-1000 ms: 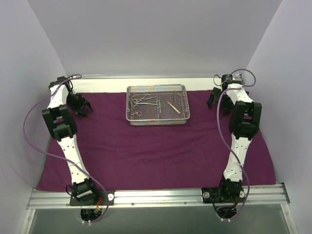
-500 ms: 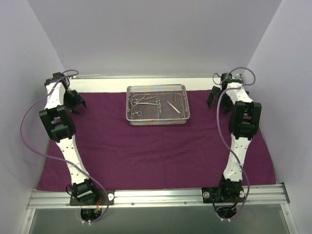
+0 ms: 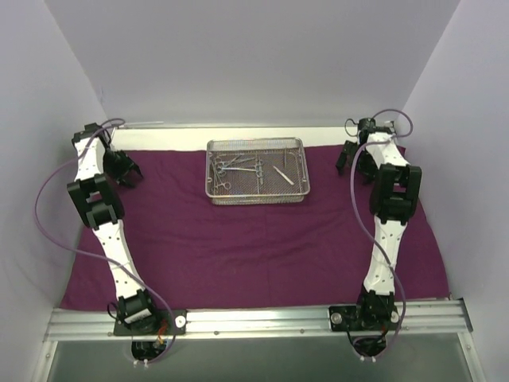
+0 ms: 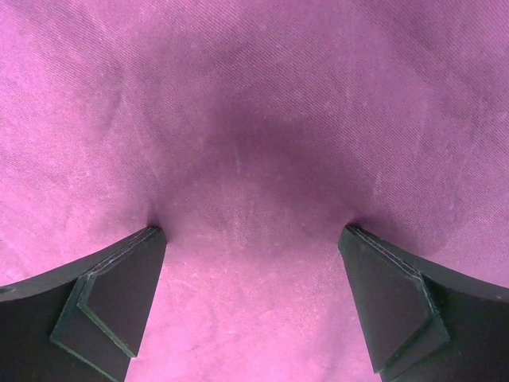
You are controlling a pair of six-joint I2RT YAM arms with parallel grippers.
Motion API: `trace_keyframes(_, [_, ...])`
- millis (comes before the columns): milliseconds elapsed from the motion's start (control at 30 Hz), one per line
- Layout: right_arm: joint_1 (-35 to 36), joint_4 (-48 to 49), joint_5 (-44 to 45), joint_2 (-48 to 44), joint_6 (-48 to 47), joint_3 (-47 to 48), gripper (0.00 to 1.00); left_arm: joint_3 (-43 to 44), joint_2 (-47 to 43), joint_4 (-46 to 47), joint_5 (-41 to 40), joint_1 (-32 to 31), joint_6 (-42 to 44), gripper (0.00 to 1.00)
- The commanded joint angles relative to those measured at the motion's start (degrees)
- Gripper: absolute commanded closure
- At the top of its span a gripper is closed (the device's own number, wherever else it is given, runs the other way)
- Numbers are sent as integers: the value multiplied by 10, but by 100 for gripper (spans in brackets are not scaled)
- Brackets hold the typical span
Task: Open and lay out the surgical kit
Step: Smooth out the surgical kit at the center of the board.
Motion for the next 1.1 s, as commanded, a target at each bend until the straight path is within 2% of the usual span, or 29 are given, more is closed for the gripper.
trace_keyframes(0, [-9, -16, -8, 61, 2, 16, 0, 22, 47, 34, 7, 20, -1, 45])
trace_keyframes(233, [-18, -49, 22, 80, -1, 51, 0, 14, 51, 37, 15, 32, 12, 45])
trace_keyframes(467, [-37, -47, 43, 45, -5, -11, 0, 8, 34, 47, 29, 52, 17, 45])
trace_keyframes(567, [-36, -46, 50, 21, -27, -20, 0, -4, 10, 54, 40, 49, 21, 44])
trace_keyframes(867, [17, -107, 48, -70, -20, 73, 0, -72, -136, 78, 50, 33, -5, 43])
trace_keyframes(1033, [95, -118, 26, -195, -13, -29, 0, -102, -160, 73, 57, 23, 0, 43])
trace_keyframes(1067, [122, -115, 28, -218, -9, -85, 0, -108, -165, 71, 58, 18, 6, 43])
